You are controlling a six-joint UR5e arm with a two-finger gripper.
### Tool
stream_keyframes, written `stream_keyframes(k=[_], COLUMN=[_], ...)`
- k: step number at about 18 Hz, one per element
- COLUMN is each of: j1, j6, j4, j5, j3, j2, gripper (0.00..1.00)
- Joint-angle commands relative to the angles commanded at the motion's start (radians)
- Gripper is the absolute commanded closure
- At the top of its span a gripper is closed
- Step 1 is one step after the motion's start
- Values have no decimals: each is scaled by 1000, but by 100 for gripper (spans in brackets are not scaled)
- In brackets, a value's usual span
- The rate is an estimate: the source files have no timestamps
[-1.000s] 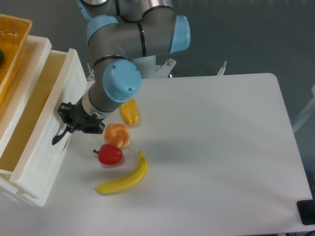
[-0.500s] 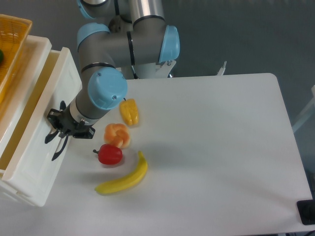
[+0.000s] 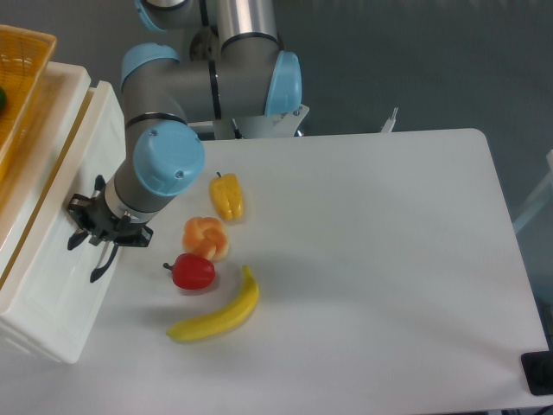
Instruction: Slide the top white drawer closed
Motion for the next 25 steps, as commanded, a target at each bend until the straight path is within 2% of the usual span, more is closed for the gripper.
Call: stream_keyframes(k=[10, 13, 14, 16, 19, 21, 25], j1=[-8, 17, 40, 72, 127, 173, 265], j6=[-23, -20, -15, -15, -14, -9, -8], j4=[21, 20, 20, 21, 23, 25, 31], j5=[5, 32, 49, 72, 133, 158, 224], j3=[8, 8, 8, 8, 5, 5, 3], j2=[-5, 8, 9, 11, 17, 17, 9], gripper=[100, 100, 94, 76, 65, 52, 45])
